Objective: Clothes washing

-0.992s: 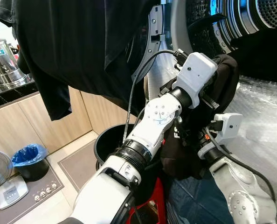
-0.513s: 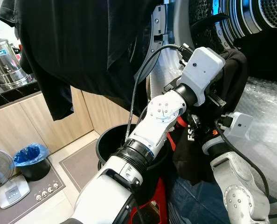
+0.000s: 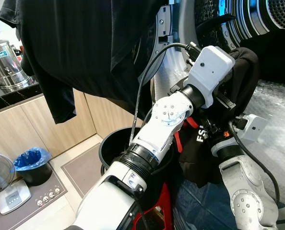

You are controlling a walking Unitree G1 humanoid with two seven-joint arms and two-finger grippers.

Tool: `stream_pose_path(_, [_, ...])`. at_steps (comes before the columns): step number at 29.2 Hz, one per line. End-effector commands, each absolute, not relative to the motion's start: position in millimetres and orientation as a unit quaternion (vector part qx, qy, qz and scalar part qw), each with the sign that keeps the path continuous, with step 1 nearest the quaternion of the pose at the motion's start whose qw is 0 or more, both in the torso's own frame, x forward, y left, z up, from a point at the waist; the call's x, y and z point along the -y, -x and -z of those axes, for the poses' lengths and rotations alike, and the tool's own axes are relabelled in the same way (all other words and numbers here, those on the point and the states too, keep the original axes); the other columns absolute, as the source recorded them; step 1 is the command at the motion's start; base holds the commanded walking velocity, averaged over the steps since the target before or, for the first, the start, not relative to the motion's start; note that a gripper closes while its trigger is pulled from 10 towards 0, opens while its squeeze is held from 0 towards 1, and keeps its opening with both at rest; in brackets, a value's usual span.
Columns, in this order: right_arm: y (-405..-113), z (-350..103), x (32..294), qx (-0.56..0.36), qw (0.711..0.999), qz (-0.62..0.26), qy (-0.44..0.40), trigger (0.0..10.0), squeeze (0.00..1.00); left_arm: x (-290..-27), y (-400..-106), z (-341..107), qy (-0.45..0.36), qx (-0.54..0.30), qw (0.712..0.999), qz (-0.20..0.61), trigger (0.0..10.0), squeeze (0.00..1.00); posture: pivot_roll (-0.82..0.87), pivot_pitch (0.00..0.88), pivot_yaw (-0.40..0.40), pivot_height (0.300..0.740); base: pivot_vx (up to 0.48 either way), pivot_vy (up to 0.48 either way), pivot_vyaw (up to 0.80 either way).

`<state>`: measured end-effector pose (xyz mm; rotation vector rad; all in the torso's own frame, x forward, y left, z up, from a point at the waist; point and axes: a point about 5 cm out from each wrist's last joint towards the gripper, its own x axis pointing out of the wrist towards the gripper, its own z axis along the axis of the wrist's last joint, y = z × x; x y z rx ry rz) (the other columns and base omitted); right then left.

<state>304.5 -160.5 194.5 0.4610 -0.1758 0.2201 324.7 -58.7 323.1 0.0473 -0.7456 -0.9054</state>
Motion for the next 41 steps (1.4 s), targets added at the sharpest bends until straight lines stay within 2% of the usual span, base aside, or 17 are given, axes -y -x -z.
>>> stream_pose_path(1, [-305.4, -200.6, 158.8, 0.1, 0.959, -0.117, -0.237, 0.0, 0.0, 66.8, -314.8, -322.7, 0.012, 0.355, 0.827, 0.436, 10.0, 0.0, -0.16, 0.0, 0.076, 0.74, 0.0, 0.0, 0.0])
stream_pose_path(14, [-304.9, -203.6, 160.5, 0.107, 0.954, -0.122, -0.251, 0.0, 0.0, 63.4, -311.9, -324.1, 0.043, 0.346, 0.819, 0.456, 10.0, 0.0, -0.16, 0.0, 0.062, 0.74, 0.0, 0.0, 0.0])
stream_pose_path(15, [-304.9, -203.6, 160.6, 0.107, 0.954, -0.122, -0.251, 0.0, 0.0, 62.4, -311.8, -324.6, 0.048, 0.344, 0.818, 0.458, 10.0, 0.38, -0.15, 0.0, 0.059, 0.74, 0.0, 0.0, 0.0])
stream_pose_path(16, [-304.9, -203.6, 160.6, 0.107, 0.954, -0.122, -0.251, 0.0, 0.0, 62.4, -311.8, -324.6, 0.048, 0.344, 0.818, 0.458, 10.0, 0.38, -0.15, 0.0, 0.059, 0.74, 0.0, 0.0, 0.0])
stream_pose_path(17, [-305.1, -203.9, 160.5, 0.107, 0.953, -0.124, -0.255, 0.0, 0.0, 59.2, -312.9, -325.6, 0.073, 0.337, 0.818, 0.46, 10.0, 1.0, -0.15, 0.0, 0.056, 0.74, 0.0, 0.0, 0.0])
stream_pose_path(29, [-308.2, -208.1, 170.8, 0.118, 0.95, -0.129, -0.257, 0.0, 0.0, 43.5, -306.0, -323.6, 0.106, 0.32, 0.799, 0.498, 10.0, 1.0, -0.12, 0.0, 0.046, 0.74, 0.0, 0.0, 0.0])
stream_pose_path(41, [-310.4, -215.9, 185.1, 0.124, 0.95, -0.174, -0.228, 0.0, 0.0, -5.2, -296.1, -296.5, 0.065, 0.272, 0.784, 0.555, 10.0, 1.0, -0.09, 0.0, 0.029, 0.74, 0.0, 0.0, 0.0])
